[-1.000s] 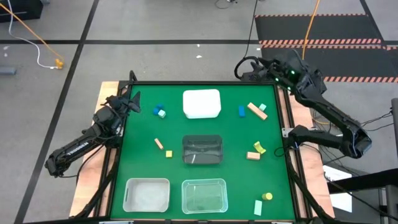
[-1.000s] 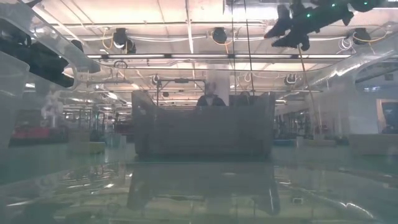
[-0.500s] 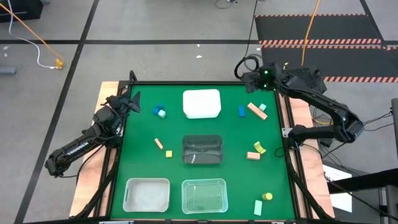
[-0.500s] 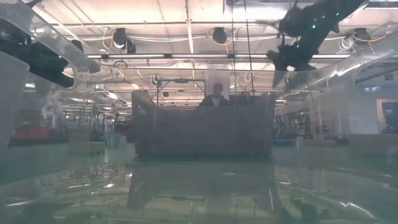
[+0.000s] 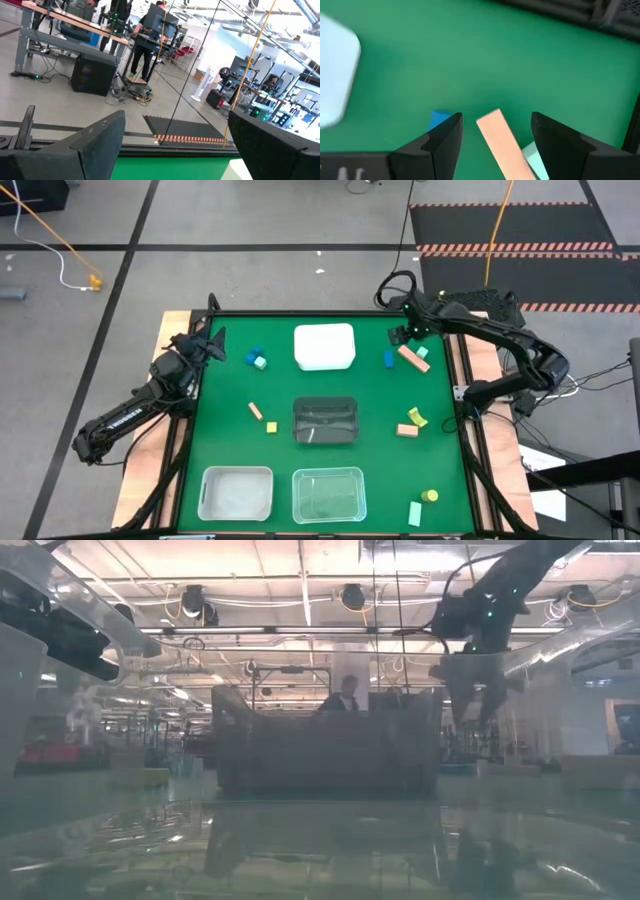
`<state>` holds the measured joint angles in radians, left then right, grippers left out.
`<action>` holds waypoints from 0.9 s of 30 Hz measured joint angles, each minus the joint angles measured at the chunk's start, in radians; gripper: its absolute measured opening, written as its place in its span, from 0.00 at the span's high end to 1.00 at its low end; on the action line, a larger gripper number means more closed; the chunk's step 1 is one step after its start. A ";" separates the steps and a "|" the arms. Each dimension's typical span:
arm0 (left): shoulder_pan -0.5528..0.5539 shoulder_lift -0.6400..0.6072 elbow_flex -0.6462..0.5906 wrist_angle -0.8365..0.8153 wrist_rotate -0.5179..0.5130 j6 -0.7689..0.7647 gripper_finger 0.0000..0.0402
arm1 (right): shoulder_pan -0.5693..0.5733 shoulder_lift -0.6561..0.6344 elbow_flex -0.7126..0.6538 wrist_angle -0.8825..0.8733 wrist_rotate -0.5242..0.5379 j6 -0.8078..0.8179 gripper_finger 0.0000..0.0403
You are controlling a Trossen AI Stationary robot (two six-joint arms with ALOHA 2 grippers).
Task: Sort & place blocks by color
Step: Put the top right brown block into the white bin
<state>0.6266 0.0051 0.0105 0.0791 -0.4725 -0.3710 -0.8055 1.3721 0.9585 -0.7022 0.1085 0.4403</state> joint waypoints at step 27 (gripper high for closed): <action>0.000 0.000 0.000 0.000 0.000 0.000 0.13 | 0.023 0.166 -0.023 -0.005 0.041 -0.233 0.44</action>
<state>0.6270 0.0051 0.0105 0.0792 -0.4725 -0.3710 -0.7830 1.5379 0.9356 -0.7072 0.1492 0.2076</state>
